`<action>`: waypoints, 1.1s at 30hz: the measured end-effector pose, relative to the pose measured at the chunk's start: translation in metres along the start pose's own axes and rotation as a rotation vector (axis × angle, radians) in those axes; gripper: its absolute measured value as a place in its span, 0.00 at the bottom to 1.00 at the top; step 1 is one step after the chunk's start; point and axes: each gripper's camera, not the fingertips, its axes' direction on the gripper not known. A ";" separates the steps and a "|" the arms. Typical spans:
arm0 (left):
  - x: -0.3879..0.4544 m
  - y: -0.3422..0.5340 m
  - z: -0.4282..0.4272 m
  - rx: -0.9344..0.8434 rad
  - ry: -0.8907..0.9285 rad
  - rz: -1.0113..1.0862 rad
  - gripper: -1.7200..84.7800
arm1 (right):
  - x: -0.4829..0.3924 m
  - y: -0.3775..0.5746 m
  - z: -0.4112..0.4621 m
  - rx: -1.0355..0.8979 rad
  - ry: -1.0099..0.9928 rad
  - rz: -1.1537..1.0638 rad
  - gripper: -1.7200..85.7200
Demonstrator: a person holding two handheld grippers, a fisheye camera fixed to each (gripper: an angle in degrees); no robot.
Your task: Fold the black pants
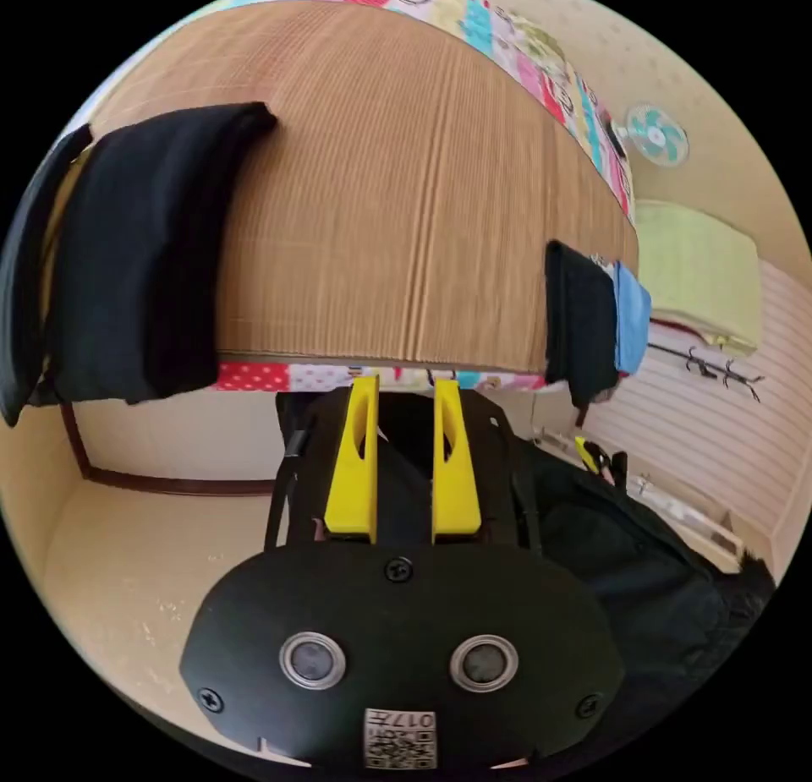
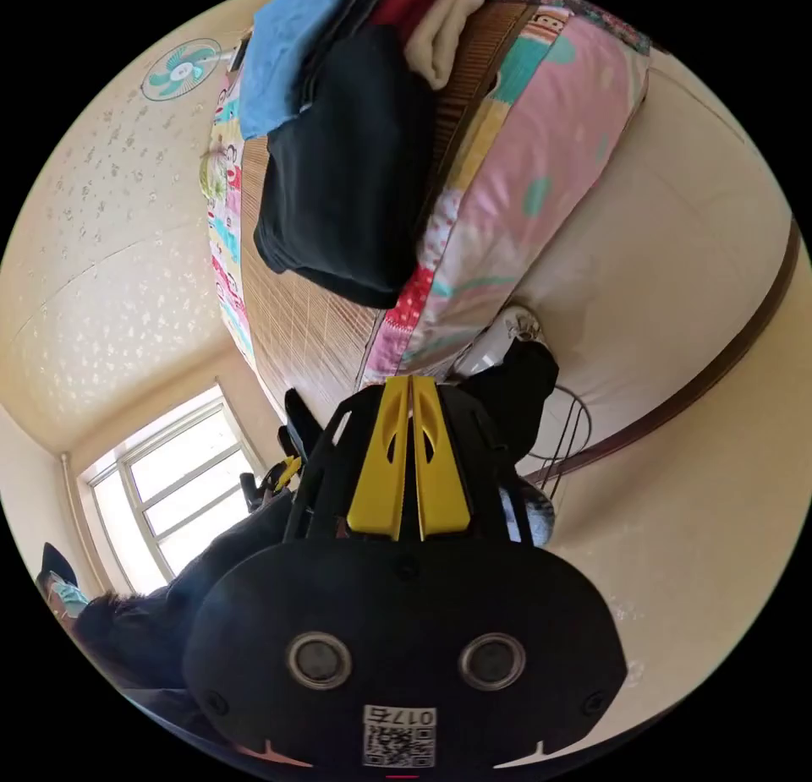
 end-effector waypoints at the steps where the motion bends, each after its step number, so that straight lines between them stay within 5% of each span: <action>1: -0.012 0.000 -0.010 0.038 -0.010 -0.025 0.14 | -0.005 -0.001 0.008 -0.005 -0.009 0.003 0.02; 5: -0.078 -0.006 -0.036 0.152 -0.145 -0.160 0.17 | -0.054 -0.017 0.047 0.003 -0.156 -0.056 0.02; 14: -0.117 -0.012 0.027 -0.013 -0.143 -0.082 0.08 | -0.174 -0.033 0.143 -0.111 -0.140 -0.292 0.02; 16: -0.131 -0.011 0.021 -0.045 -0.011 -0.077 0.05 | -0.190 -0.033 0.160 -0.107 -0.209 -0.352 0.02; 18: -0.158 -0.007 0.000 -0.032 0.350 -0.047 0.02 | -0.210 -0.035 0.182 -0.104 -0.326 -0.422 0.02; 24: -0.129 0.014 -0.121 0.315 0.837 0.245 0.01 | -0.274 -0.041 0.237 -0.224 -0.350 -0.657 0.03; 28: -0.063 0.013 -0.190 0.398 0.858 0.462 0.01 | -0.311 -0.052 0.266 -0.314 -0.368 -0.779 0.05; 33: 0.033 0.045 -0.258 0.420 0.947 0.772 0.01 | -0.331 -0.085 0.304 -0.394 -0.618 -0.828 0.13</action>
